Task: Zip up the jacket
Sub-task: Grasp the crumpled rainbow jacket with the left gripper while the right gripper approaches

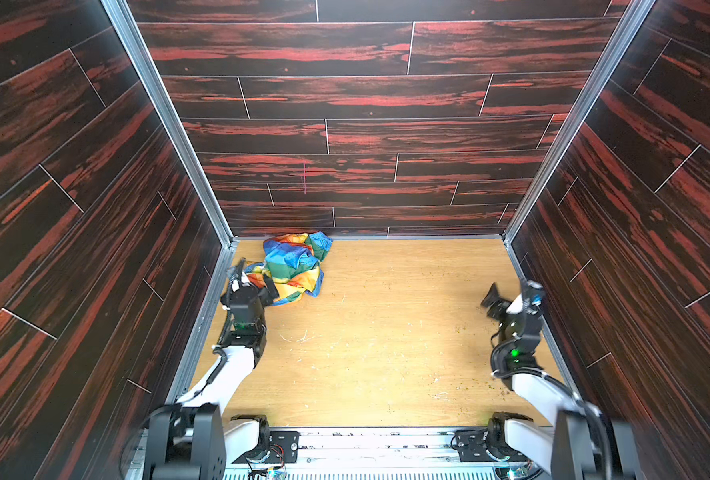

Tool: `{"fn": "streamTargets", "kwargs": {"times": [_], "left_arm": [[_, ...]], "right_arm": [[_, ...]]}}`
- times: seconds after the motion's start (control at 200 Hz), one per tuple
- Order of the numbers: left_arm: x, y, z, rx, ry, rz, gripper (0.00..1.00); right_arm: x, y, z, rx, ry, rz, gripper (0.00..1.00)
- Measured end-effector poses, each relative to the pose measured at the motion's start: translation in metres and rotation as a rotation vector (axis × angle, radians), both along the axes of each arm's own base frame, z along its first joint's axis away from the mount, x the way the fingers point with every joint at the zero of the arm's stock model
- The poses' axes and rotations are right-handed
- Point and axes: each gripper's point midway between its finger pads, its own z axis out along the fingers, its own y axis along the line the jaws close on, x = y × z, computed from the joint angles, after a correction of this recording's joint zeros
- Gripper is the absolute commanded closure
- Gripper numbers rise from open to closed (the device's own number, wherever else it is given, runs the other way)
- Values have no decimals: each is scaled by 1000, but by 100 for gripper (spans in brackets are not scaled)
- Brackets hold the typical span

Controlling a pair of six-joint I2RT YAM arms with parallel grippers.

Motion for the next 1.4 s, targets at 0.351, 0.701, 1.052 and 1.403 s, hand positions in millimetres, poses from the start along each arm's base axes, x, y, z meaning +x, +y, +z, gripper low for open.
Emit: {"fn": "streamTargets", "kwargs": {"times": [0.351, 0.701, 1.052, 1.403], "left_arm": [[47, 14, 58, -200, 164, 47, 0], [105, -10, -13, -251, 532, -97, 0], [152, -17, -68, -208, 705, -150, 0], [185, -49, -110, -102, 807, -217, 60]], "right_arm": [[10, 21, 7, 292, 296, 134, 32], [-1, 92, -74, 494, 667, 418, 32], [-29, 209, -110, 444, 875, 690, 17], [-34, 253, -107, 407, 913, 737, 18]]}}
